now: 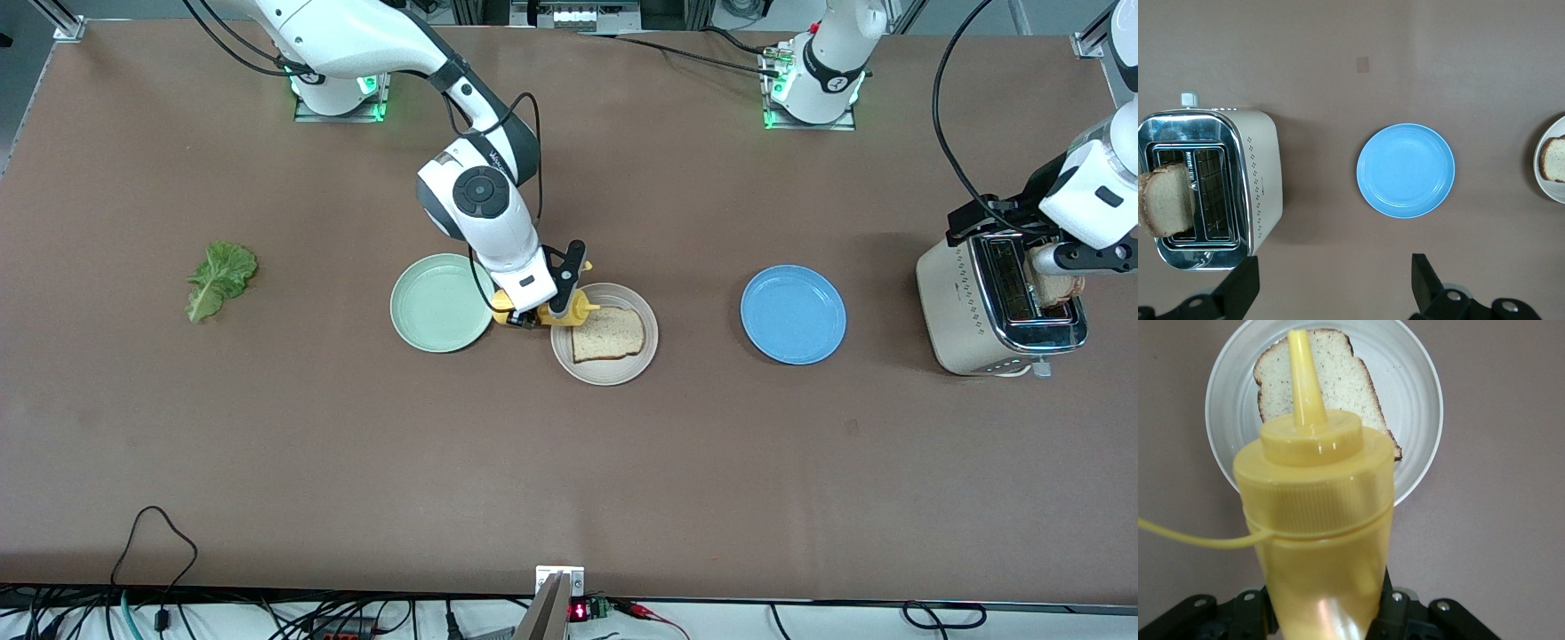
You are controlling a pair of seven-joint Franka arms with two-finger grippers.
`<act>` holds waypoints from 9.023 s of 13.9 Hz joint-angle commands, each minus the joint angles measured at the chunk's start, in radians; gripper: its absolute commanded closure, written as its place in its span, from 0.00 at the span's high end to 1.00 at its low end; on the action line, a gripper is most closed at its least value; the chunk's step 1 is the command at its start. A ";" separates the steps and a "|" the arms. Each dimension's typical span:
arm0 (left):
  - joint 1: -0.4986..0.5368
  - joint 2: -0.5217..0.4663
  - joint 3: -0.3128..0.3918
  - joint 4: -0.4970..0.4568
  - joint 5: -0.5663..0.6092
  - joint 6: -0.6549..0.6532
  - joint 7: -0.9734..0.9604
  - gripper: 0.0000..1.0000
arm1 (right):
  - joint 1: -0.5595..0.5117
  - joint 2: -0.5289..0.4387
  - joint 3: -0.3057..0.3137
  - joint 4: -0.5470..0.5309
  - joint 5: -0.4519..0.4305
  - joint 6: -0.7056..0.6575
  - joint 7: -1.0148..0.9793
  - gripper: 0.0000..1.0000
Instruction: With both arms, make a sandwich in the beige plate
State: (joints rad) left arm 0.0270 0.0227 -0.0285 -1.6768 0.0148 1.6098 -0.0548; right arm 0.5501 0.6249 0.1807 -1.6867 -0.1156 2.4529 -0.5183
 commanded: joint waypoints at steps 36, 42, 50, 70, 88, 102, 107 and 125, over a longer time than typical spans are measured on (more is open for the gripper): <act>0.002 -0.018 -0.014 -0.017 0.014 -0.010 0.001 1.00 | -1.002 -0.099 0.102 -0.317 1.080 -0.518 -1.954 0.16; 0.002 -0.018 -0.021 -0.008 0.013 0.031 -0.020 1.00 | -1.044 -0.027 0.102 -0.317 1.108 -0.537 -2.020 0.20; 0.011 -0.036 -0.021 -0.014 -0.007 0.021 -0.013 1.00 | -1.078 -0.022 0.095 -0.311 1.094 -0.535 -2.017 0.95; 0.013 -0.014 -0.013 0.042 0.002 -0.054 -0.023 1.00 | -1.089 -0.129 -0.153 -0.140 0.851 -0.664 -1.584 1.00; 0.013 -0.010 -0.011 0.040 0.005 -0.051 -0.025 1.00 | -0.863 -0.235 -0.141 -0.096 0.180 -0.442 0.248 1.00; 0.014 -0.010 -0.010 0.032 0.002 -0.051 -0.026 1.00 | -0.860 -0.133 -0.141 -0.243 -0.022 -0.253 0.586 1.00; 0.014 -0.010 -0.010 0.032 0.002 -0.051 -0.026 1.00 | -0.874 -0.108 -0.141 -0.245 -0.038 -0.241 0.566 0.68; 0.025 -0.009 -0.010 0.034 -0.004 -0.054 -0.026 1.00 | -0.894 -0.192 -0.139 -0.246 -0.069 -0.250 0.337 0.00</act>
State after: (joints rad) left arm 0.0487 0.0119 -0.0381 -1.6521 0.0144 1.5706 -0.0731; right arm -0.3343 0.4951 0.0336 -1.9206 -0.1705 2.2308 -0.1265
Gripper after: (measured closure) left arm 0.000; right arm 0.974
